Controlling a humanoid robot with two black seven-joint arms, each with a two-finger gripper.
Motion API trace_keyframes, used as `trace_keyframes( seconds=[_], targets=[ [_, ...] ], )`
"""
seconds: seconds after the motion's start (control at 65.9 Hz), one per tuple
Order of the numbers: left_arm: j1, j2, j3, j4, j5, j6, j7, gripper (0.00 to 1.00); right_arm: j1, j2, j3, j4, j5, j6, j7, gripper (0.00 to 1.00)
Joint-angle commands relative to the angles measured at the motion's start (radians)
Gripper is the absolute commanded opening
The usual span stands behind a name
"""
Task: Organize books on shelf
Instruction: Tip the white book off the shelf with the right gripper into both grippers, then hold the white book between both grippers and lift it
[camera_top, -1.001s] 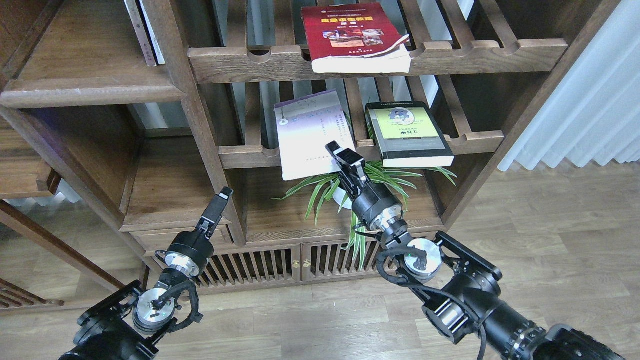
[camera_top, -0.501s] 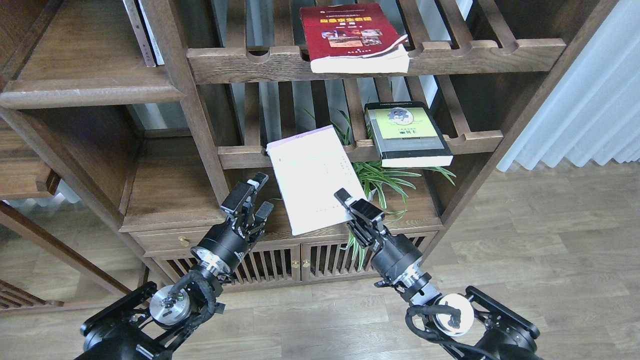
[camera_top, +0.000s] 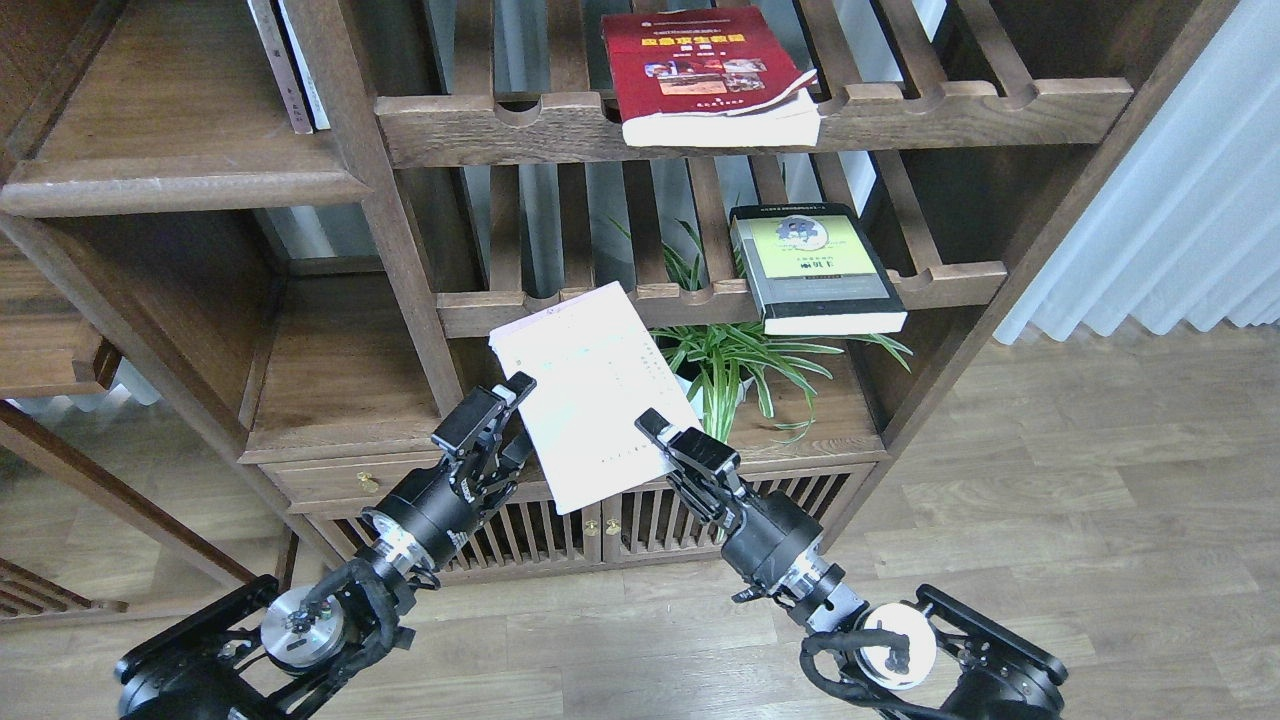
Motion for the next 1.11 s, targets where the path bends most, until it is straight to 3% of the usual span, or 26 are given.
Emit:
trace_keyframes(
  seconds=[0.0,0.076,0.212,0.303,0.44,0.531,0.561,1.001,1.092],
  targets=[
    [0.004,0.006,0.002,-0.001,0.001,0.0,0.001,0.9,-0.002,0.008,-0.006,0.002,-0.011,0.0,-0.016,0.04],
    [0.002,0.003,-0.007,0.0,0.001,0.0,0.001,0.84,-0.002,0.013,-0.008,0.002,-0.021,0.0,-0.016,0.05],
    [-0.009,0.001,-0.018,-0.001,0.001,0.0,0.01,0.82,-0.001,0.017,-0.006,0.002,-0.041,0.0,-0.016,0.05],
    [-0.009,0.001,-0.018,0.0,0.001,0.0,0.011,0.72,0.001,0.024,-0.006,0.004,-0.044,0.0,-0.016,0.05],
    [0.002,-0.003,-0.011,-0.003,0.001,0.0,0.008,0.47,-0.004,0.025,-0.006,0.002,-0.048,0.0,-0.016,0.05],
    [0.011,-0.006,-0.008,-0.004,0.001,0.0,-0.002,0.16,-0.007,0.025,-0.005,0.001,-0.05,0.0,-0.016,0.06],
    [0.013,-0.006,-0.008,-0.004,0.001,0.0,-0.004,0.11,-0.007,0.025,-0.005,0.001,-0.05,0.0,-0.016,0.06],
    [0.031,0.011,-0.002,-0.049,0.014,0.0,-0.001,0.09,-0.009,0.03,-0.002,-0.002,-0.054,0.0,-0.016,0.09],
    [0.033,0.011,-0.002,-0.049,0.015,0.0,-0.001,0.09,-0.009,0.03,-0.002,-0.004,-0.056,0.0,-0.014,0.2]
  ],
)
